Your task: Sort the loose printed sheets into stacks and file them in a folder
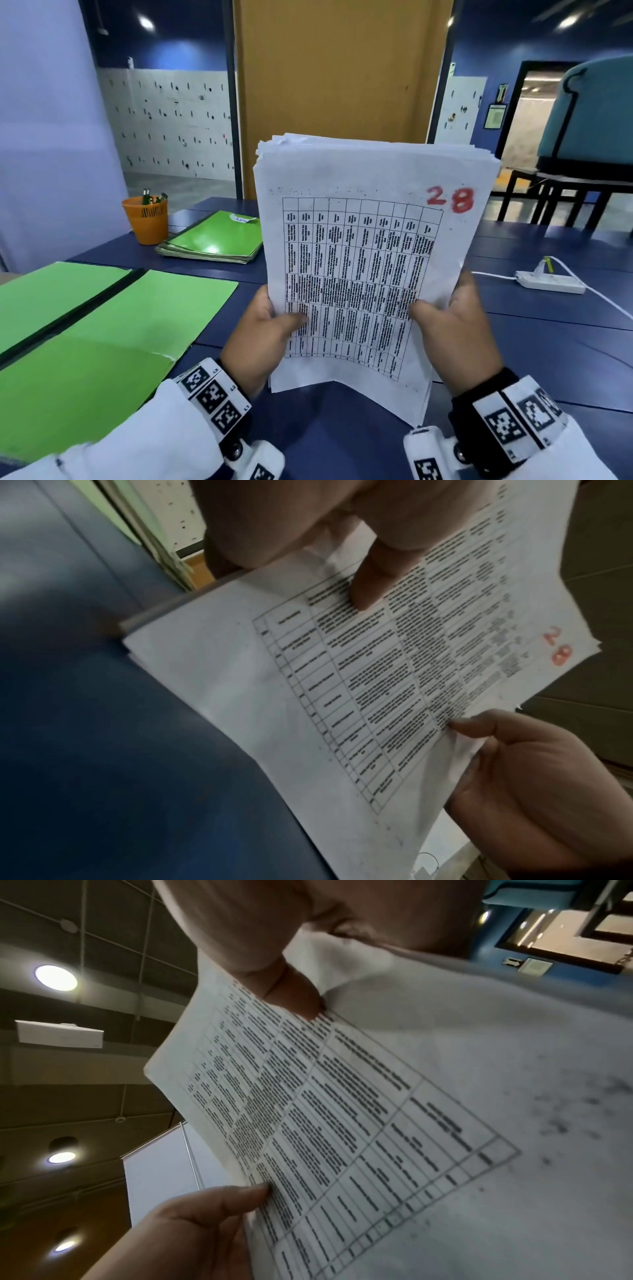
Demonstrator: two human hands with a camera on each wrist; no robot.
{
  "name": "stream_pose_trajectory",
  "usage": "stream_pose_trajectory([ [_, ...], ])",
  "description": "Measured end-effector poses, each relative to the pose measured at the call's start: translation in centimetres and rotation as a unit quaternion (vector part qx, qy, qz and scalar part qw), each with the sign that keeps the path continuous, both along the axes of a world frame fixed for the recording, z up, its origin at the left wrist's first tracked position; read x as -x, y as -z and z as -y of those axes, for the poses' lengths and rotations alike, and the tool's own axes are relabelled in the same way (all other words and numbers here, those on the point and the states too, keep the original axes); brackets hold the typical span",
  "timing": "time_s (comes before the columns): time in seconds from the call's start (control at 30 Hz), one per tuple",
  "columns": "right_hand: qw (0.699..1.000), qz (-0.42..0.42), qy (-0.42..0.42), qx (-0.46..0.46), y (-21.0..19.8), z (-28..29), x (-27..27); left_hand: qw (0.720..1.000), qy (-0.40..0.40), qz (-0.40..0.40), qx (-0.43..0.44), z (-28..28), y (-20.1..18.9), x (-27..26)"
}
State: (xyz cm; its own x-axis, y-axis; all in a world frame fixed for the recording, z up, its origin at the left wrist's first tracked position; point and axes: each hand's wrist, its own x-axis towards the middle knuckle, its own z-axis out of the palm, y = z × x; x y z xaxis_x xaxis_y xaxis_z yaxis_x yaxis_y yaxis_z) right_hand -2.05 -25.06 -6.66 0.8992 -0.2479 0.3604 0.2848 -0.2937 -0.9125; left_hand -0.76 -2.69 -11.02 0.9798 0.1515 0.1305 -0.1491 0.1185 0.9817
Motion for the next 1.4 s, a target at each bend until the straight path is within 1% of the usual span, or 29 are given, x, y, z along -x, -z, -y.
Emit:
stream_pose_trajectory([
  [0.13, 1.0, -0.012, -0.006, 0.021, 0.3, -0.1, -0.1, 1.0, 0.021, -0.019, 0.004, -0.5, 0.6, -0.5],
  [0.27, 1.0, -0.006, 0.002, 0.016, 0.8, -0.3, -0.2, 0.999, 0.042, -0.031, -0.008, -0.7, 0.8, -0.4],
  [0.33, 1.0, -0.011, -0.005, 0.024, 1.0, -0.2, -0.3, 0.998, 0.036, -0.023, -0.035, -0.7, 0.9, -0.3],
  [0.43, 0.997, -0.022, -0.031, 0.064, 0.8, -0.1, -0.1, 0.995, 0.0, -0.011, -0.095, -0.7, 0.3, 0.0],
  [0.5, 0.995, -0.022, -0.036, 0.087, 0.4, -0.1, 0.0, 0.992, 0.004, -0.015, -0.123, -0.8, -0.4, 0.2],
  [0.57, 0.996, -0.023, -0.03, 0.086, 0.1, -0.2, -0.3, 0.989, 0.015, -0.023, -0.148, -1.3, -1.0, 0.3],
  [0.67, 0.998, -0.032, -0.035, 0.051, -0.6, -0.8, -0.6, 0.99, 0.03, -0.042, -0.131, -2.5, -2.4, 0.4],
  [0.73, 0.998, -0.028, -0.055, 0.024, -1.2, -1.5, -0.7, 0.993, 0.045, -0.061, -0.089, -3.5, -3.5, 0.5],
  [0.83, 0.997, -0.008, -0.074, 0.004, -1.8, -2.5, -1.2, 0.991, 0.096, -0.096, -0.019, -5.1, -4.3, 0.6],
  [0.9, 0.997, -0.01, -0.082, -0.007, -1.8, -3.2, -1.6, 0.985, 0.116, -0.122, -0.021, -6.1, -4.2, 0.3],
  [0.97, 0.995, -0.037, -0.093, -0.029, -1.3, -3.7, -2.3, 0.982, 0.122, -0.138, -0.034, -6.8, -4.2, 0.1],
  [1.03, 0.988, -0.078, -0.11, -0.069, -0.6, -3.9, -2.8, 0.981, 0.122, -0.142, -0.045, -7.0, -4.3, 0.0],
  [1.13, 0.985, -0.114, -0.098, -0.089, 0.4, -4.5, -3.3, 0.983, 0.106, -0.141, -0.052, -6.9, -4.1, 0.2],
  [1.27, 0.975, -0.126, -0.096, -0.158, -0.1, -5.2, -3.3, 0.985, 0.096, -0.139, -0.033, -7.0, -3.8, 0.3],
  [1.4, 0.955, -0.131, -0.15, -0.22, -0.9, -6.1, -3.8, 0.988, 0.093, -0.126, -0.011, -8.8, -4.9, 0.5],
])
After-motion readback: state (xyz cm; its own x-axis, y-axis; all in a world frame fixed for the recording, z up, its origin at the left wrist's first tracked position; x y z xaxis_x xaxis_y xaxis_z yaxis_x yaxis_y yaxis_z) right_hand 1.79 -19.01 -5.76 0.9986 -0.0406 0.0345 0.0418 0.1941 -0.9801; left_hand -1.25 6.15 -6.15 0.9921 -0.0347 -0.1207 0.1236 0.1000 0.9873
